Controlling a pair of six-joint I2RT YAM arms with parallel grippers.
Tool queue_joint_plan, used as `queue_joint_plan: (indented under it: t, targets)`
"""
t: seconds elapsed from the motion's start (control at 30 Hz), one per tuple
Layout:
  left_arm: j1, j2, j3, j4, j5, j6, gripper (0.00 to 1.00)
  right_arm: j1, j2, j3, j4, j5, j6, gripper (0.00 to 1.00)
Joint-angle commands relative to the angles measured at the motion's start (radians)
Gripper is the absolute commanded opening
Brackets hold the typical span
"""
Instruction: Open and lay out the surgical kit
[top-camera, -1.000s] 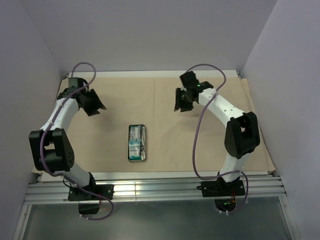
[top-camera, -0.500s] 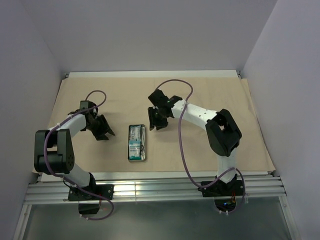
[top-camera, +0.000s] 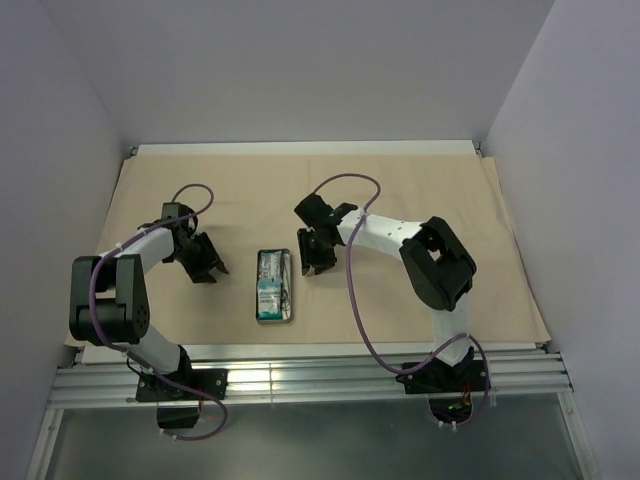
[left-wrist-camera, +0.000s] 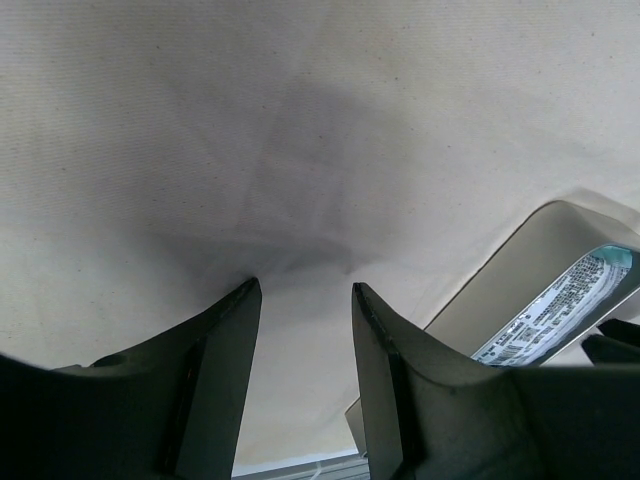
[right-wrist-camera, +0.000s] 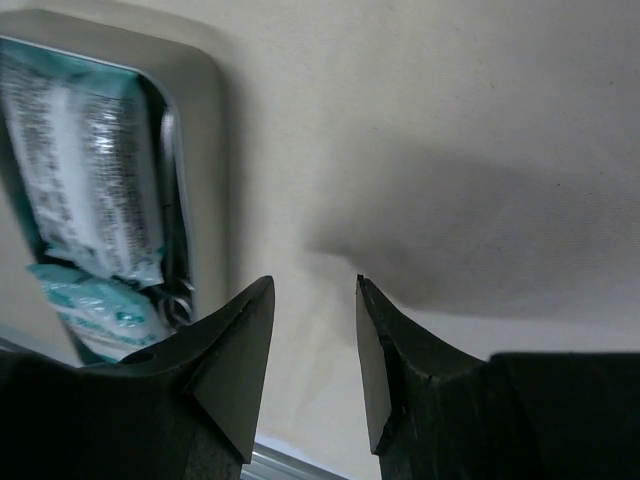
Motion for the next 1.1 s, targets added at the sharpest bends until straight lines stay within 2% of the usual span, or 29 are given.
queue_joint_plan:
  t: [0.0, 0.2, 0.33, 0.5, 0.67, 0.87, 1.07]
  targets:
    - [0.002, 0.033, -0.002, -0.010, -0.131, 0.021, 0.50, 0.000, 0.023, -0.027, 0.020, 0.005, 0.026, 0.46]
    - [0.002, -0.004, 0.009, -0.027, -0.134, 0.007, 0.50, 0.000, 0.045, -0.038, -0.013, 0.026, 0.024, 0.45]
    - [0.011, -0.010, 0.004, -0.033, -0.206, -0.001, 0.52, 0.000, 0.026, -0.071, 0.003, 0.023, 0.011, 0.46]
    - [0.066, -0.022, 0.021, -0.040, -0.193, 0.003, 0.52, -0.017, -0.063, -0.027, -0.061, 0.101, -0.028, 0.47]
    - [0.068, -0.041, 0.118, -0.038, -0.163, 0.001, 0.51, -0.152, -0.119, -0.038, -0.089, 0.160, -0.055, 0.48]
    - [0.082, 0.099, 0.274, -0.095, -0.314, -0.011, 0.51, -0.304, -0.104, -0.085, -0.085, 0.158, -0.091, 0.47]
    - [0.192, 0.159, 0.239, -0.057, -0.318, -0.007, 0.51, -0.325, -0.090, -0.145, -0.072, 0.167, -0.124, 0.47]
